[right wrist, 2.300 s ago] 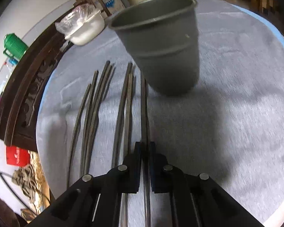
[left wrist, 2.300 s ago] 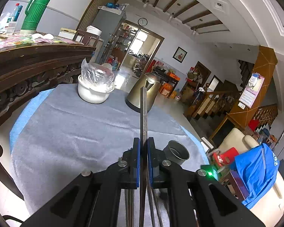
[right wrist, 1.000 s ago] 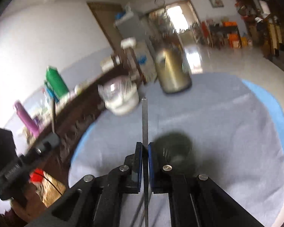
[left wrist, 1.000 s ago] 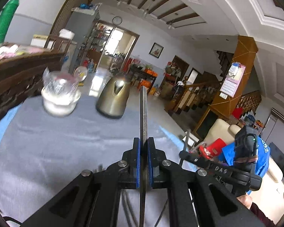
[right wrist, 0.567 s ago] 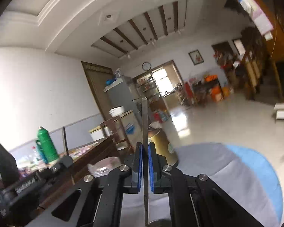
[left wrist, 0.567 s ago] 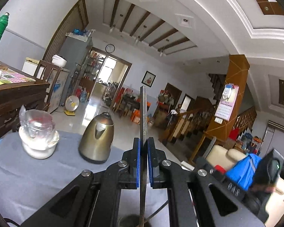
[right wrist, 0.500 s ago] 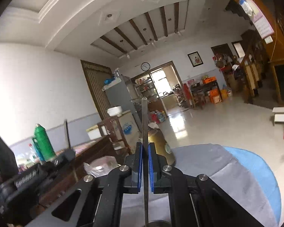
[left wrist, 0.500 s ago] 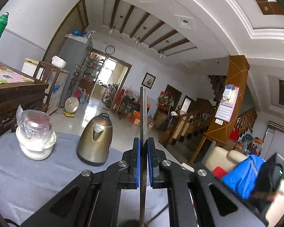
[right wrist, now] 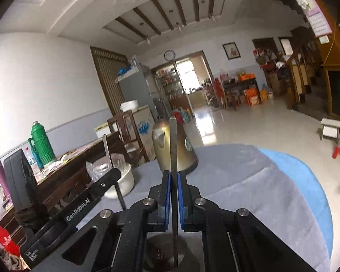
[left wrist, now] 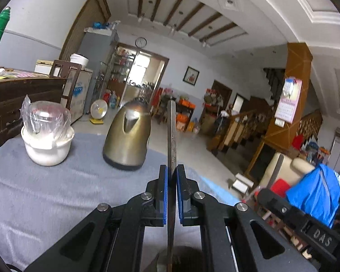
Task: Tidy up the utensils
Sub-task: 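Lower both held chopsticks into the grey cup and open both tools, then move both open tools back over the remaining chopsticks, then close the right tool on a chopstick while the left tool grasps another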
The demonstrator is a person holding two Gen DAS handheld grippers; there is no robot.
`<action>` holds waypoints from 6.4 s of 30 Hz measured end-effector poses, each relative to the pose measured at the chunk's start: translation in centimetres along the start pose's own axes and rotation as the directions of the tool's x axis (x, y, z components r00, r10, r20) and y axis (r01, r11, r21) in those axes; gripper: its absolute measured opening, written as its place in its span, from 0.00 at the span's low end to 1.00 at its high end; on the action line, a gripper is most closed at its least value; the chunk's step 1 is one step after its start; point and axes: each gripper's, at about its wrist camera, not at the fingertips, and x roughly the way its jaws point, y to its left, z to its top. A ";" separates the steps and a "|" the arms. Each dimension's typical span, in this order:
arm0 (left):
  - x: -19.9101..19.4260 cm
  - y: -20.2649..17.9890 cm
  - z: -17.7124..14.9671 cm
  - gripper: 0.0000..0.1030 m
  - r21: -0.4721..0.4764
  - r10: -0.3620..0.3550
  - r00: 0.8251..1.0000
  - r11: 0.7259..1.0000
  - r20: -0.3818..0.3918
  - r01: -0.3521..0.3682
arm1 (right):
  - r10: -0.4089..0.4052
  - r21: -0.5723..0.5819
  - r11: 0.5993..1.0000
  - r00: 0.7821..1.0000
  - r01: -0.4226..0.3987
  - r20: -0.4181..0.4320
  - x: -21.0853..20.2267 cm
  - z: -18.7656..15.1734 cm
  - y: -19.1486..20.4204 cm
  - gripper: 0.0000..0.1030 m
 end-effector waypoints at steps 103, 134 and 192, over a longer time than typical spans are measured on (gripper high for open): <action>-12.3 10.5 -13.4 0.66 0.085 0.327 0.725 0.933 -0.606 -0.350 | -0.287 -0.343 0.935 0.770 0.094 -0.571 0.2 -16.1 6.2 0.61; -10.0 11.8 -12.9 0.39 0.012 0.226 0.755 0.961 -0.615 -0.278 | -0.134 -0.108 0.991 0.715 0.082 -0.686 3.5 -17.5 3.9 0.15; -4.8 14.2 -10.6 0.22 -0.050 0.152 0.673 0.961 -0.724 -0.271 | -0.187 -0.151 0.982 0.695 0.113 -0.694 6.7 -16.1 4.4 0.07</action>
